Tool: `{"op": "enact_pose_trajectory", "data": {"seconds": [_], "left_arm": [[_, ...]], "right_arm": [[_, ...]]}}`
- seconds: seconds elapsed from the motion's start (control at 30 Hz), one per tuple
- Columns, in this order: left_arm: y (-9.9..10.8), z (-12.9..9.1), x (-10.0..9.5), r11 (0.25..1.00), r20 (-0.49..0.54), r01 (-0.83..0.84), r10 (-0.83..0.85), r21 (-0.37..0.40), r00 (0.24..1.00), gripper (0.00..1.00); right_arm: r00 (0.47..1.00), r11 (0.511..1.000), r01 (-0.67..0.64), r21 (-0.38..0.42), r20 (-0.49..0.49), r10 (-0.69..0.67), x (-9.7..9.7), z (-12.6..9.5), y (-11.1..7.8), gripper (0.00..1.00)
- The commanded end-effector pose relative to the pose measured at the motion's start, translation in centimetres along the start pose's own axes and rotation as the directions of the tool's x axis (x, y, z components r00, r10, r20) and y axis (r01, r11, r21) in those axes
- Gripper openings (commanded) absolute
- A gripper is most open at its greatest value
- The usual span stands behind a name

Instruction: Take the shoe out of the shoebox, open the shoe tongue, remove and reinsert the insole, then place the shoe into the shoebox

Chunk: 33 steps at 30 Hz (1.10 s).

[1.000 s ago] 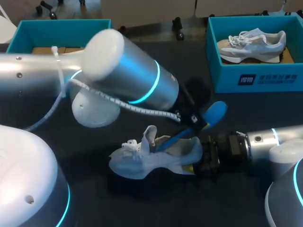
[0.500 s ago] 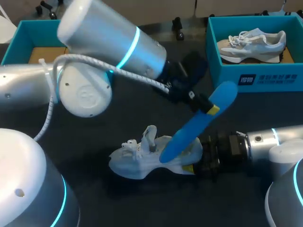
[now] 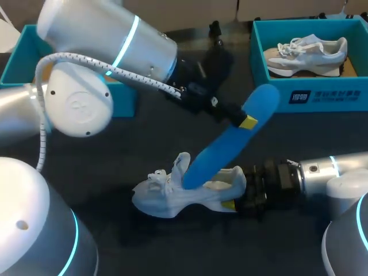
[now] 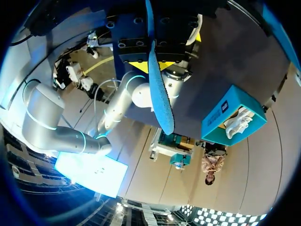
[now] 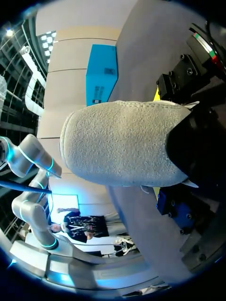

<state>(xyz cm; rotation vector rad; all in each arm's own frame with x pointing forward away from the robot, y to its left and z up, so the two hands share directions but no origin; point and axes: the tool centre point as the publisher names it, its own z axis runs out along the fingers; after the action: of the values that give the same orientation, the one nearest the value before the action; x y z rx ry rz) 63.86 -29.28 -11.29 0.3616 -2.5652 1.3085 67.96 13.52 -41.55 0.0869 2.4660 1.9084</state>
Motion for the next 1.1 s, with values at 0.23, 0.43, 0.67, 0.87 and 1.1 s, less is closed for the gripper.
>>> {"op": "enact_pose_trajectory", "data": {"seconds": [0.23,0.43,0.67,0.87,1.1], "left_arm": [[-0.8,-0.9,0.1,0.999,-0.014,0.006,-0.005,0.037,1.000,0.00],[-3.6,-4.0,1.3,0.988,-0.064,-0.021,0.031,0.150,0.997,0.00],[-5.8,-7.6,2.8,0.963,-0.091,-0.060,0.087,0.262,0.992,0.00],[-7.2,-10.9,4.1,0.932,-0.104,-0.078,0.122,0.353,0.987,0.00],[-8.3,-14.1,5.5,0.907,-0.128,-0.081,0.146,0.413,0.981,0.00]], "right_arm": [[1.000,1.000,0.000,0.005,0.000,0.000,0.0,0.1,0.2,0.00],[1.000,1.000,0.000,0.005,0.000,0.000,0.0,0.1,0.2,0.00],[1.000,1.000,0.000,0.005,0.000,0.000,0.0,0.1,0.2,0.00],[1.000,1.000,0.000,0.005,0.000,0.000,0.0,0.1,0.2,0.00],[1.000,1.000,0.000,0.005,0.000,0.000,0.0,0.1,0.2,0.00]]}}
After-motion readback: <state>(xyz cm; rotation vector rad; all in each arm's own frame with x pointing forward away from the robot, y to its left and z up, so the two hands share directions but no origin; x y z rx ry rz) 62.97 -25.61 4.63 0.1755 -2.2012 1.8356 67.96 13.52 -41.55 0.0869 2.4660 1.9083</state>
